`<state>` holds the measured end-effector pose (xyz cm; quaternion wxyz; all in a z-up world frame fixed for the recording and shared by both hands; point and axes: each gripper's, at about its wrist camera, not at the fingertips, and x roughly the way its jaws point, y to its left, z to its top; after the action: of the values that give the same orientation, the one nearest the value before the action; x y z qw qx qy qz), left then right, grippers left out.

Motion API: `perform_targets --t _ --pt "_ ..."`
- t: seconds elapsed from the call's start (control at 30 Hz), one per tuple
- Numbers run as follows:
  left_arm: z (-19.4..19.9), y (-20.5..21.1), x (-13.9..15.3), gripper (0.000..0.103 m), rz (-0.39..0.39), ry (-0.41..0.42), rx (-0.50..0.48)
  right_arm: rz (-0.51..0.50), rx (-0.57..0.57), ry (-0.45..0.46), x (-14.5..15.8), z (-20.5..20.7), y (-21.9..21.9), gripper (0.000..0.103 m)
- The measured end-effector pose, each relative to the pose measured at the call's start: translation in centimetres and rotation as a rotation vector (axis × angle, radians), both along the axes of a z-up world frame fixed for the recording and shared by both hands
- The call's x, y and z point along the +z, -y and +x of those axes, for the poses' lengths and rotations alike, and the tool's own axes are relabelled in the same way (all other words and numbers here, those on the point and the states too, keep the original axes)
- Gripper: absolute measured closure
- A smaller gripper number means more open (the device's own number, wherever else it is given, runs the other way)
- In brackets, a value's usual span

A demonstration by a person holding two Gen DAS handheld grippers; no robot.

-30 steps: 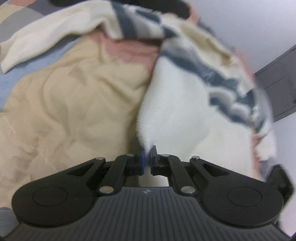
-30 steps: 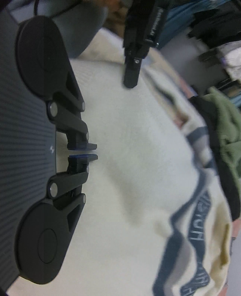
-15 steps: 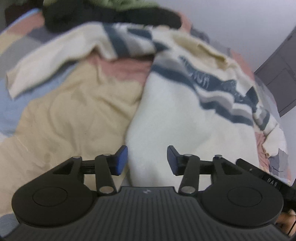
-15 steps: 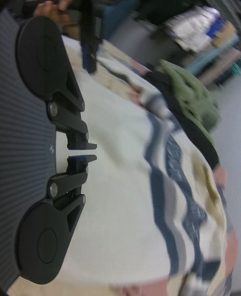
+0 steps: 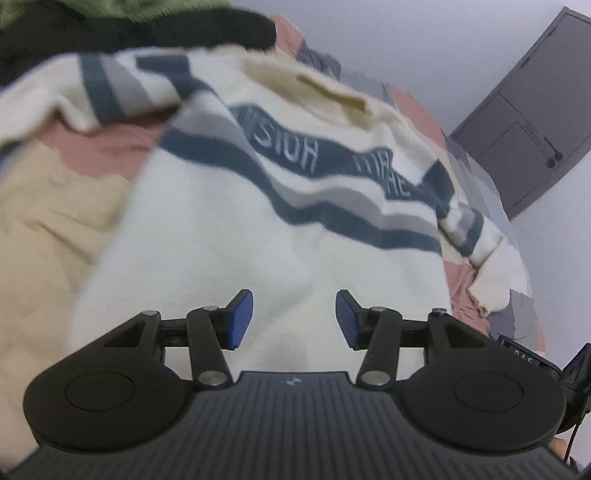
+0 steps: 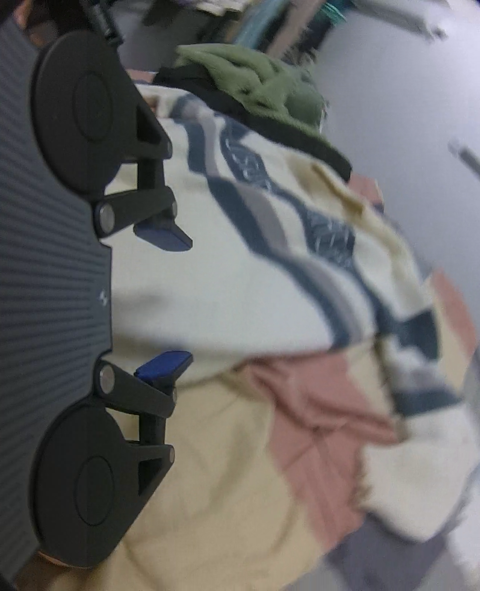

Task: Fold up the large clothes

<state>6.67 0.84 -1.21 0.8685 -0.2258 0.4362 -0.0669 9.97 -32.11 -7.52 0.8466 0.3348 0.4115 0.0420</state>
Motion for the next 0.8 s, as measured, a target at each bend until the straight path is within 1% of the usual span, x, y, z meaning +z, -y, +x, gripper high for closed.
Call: perform_targets --t 0.07,0.13,0.23,0.3,0.37,0.43,0.5,0.57,0.63,0.7,0.73,0.77,0.8 --pt "0.9 0.5 -1.8 0.047 0.006 -0.017 -0.006 0.075 -0.04 -0.058 -1.4 0.3 0.9 0.042" --pt "1.5 0.6 -3.6 0.047 0.019 -0.034 0.007 0.117 -0.091 -0.099 -2.5 0.5 1.8 0.042" --pt "1.9 -0.1 -5.6 0.048 0.017 -0.054 0.017 0.141 -0.137 -0.139 -3.4 0.3 2.2 0.04" --pt "1.9 -0.9 -6.1 0.048 -0.001 -0.053 0.015 0.172 -0.156 -0.15 -3.9 0.1 2.4 0.041" --pt "1.9 -1.2 -6.2 0.048 -0.004 -0.046 0.014 0.17 -0.157 -0.152 -3.9 0.1 2.1 0.04" --pt "1.9 -1.4 -6.3 0.048 -0.012 -0.041 0.019 0.19 -0.134 -0.155 -4.0 0.2 1.7 0.041" --pt "1.8 -1.3 -6.4 0.048 -0.018 -0.036 0.021 0.255 -0.063 -0.164 -4.5 0.4 0.7 0.04" --pt "1.7 -1.5 -6.3 0.048 -0.025 -0.028 0.023 0.311 0.003 -0.141 -4.4 0.5 0.0 0.04" --pt "1.5 -1.5 -6.3 0.048 -0.03 -0.021 0.027 0.308 0.045 -0.129 -4.2 0.4 -0.7 0.04" --pt "1.4 -1.5 -6.2 0.048 -0.028 -0.015 0.024 0.263 0.067 -0.141 -4.1 0.4 -1.4 0.041" --pt "1.4 -1.4 -6.2 0.048 -0.02 -0.01 0.019 0.244 0.058 -0.151 -4.1 0.3 -1.5 0.046" --pt "1.3 -1.3 -6.2 0.048 -0.013 -0.006 0.016 0.223 0.034 -0.163 -4.0 0.3 -1.4 0.063" --pt "1.2 -1.3 -6.1 0.048 -0.009 -0.002 0.013 0.199 0.015 -0.173 -3.8 0.2 -1.2 0.07"
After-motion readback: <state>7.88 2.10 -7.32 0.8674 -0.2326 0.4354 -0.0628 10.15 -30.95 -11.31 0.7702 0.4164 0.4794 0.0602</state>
